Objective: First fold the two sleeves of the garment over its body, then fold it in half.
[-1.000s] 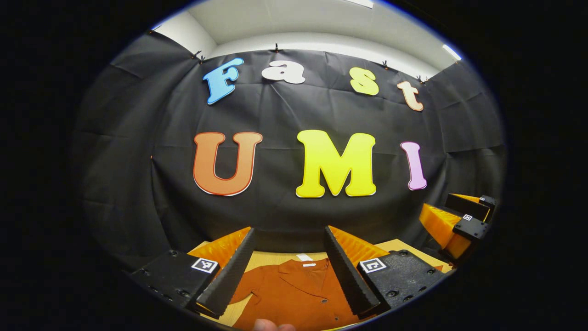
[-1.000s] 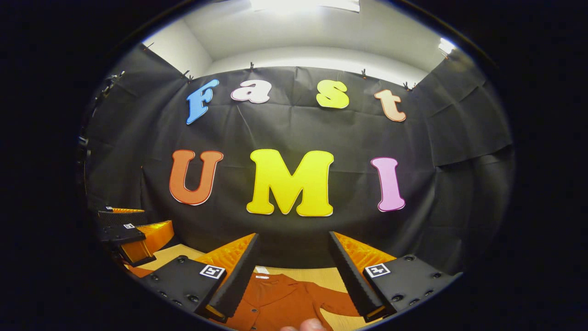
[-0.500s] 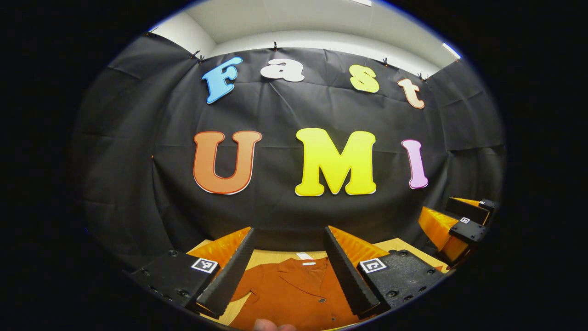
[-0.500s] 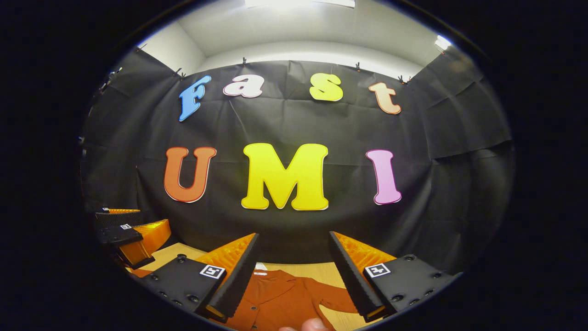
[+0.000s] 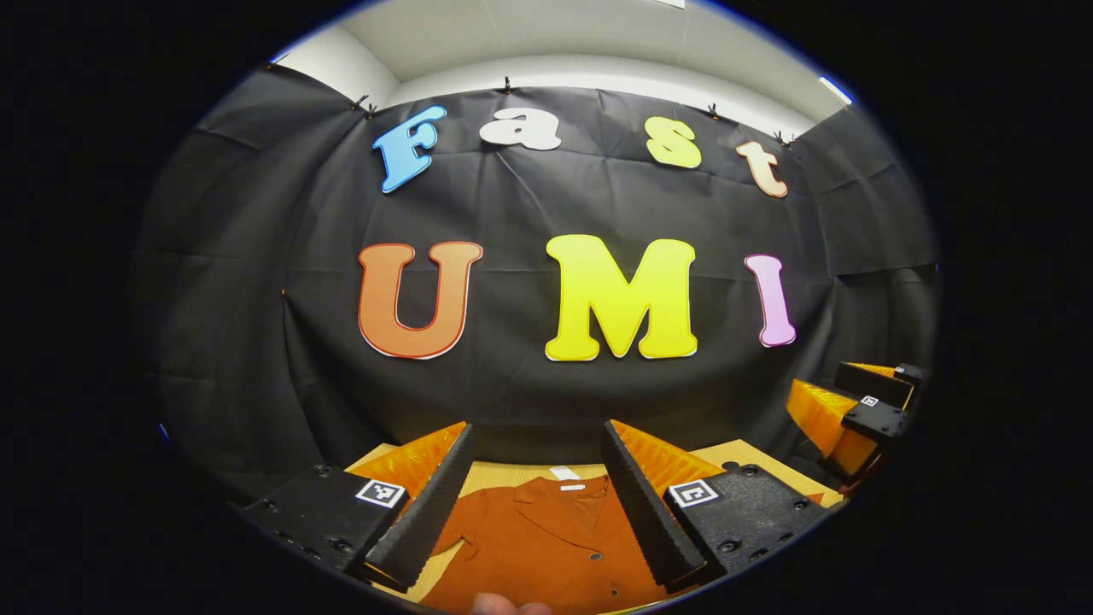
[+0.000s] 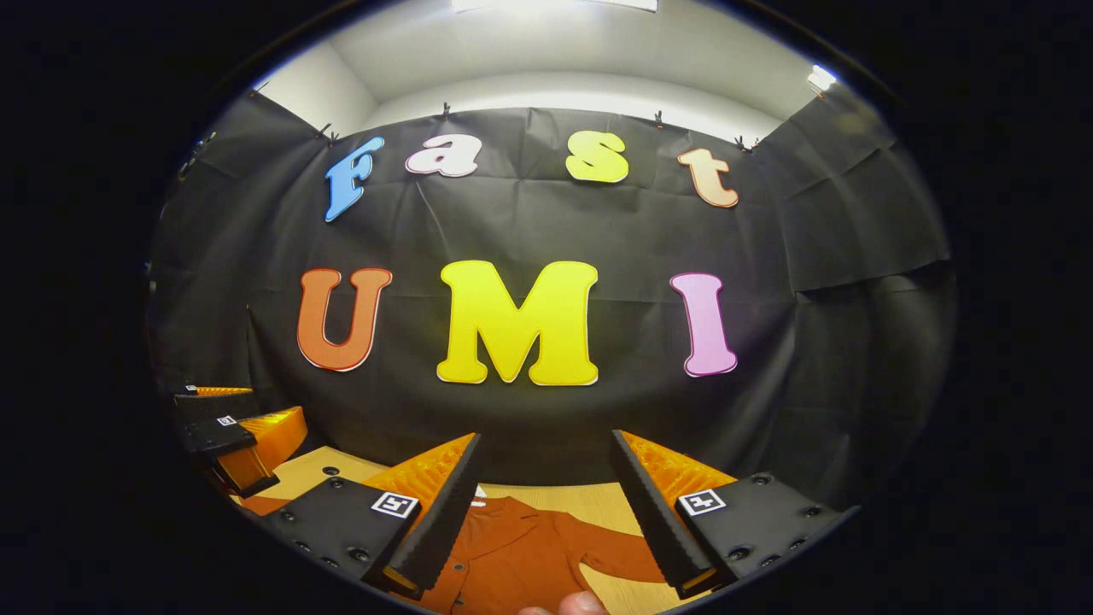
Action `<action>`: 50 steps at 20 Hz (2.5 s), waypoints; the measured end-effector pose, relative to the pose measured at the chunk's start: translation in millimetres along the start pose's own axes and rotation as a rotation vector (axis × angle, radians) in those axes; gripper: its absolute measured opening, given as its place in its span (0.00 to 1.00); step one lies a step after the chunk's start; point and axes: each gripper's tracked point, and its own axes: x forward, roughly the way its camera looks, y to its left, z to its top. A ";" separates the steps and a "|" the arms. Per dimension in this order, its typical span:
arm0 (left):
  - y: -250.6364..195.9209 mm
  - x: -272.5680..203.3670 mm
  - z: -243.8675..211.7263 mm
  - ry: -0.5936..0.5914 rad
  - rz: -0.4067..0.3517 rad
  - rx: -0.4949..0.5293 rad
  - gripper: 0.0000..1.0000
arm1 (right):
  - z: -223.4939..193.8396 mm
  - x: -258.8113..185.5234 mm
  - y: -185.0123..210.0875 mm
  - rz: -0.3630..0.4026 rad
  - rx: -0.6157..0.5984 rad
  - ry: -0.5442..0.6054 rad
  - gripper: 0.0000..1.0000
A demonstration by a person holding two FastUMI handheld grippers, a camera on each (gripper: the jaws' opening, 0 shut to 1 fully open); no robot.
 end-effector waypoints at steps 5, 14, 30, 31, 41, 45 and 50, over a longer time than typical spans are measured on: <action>-1.8 -0.8 -4.1 0.010 0.007 0.001 0.96 | -7.7 4.0 -15.2 -0.020 0.024 0.032 0.93; -9.6 4.6 -11.9 0.034 0.003 0.020 0.96 | -19.8 6.4 -36.9 -0.046 0.011 0.058 0.93; -59.4 2.7 -64.7 0.179 -0.062 0.048 0.96 | -133.8 -31.2 -214.2 -0.287 0.021 0.278 0.93; -64.8 3.4 -65.0 0.185 -0.064 0.056 0.96 | -156.0 -35.4 -228.1 -0.305 0.038 0.319 0.94; -98.0 -7.6 -87.4 0.294 -0.069 0.096 0.98 | -350.6 -45.6 -314.1 -0.524 0.198 0.697 0.95; -83.8 -4.5 -90.0 0.312 -0.037 0.114 0.99 | -375.9 -37.0 -310.3 -0.556 0.181 0.748 0.95; -63.7 -6.9 -89.4 0.315 -0.007 0.123 0.99 | -397.0 -35.9 -310.0 -0.611 0.205 0.798 0.95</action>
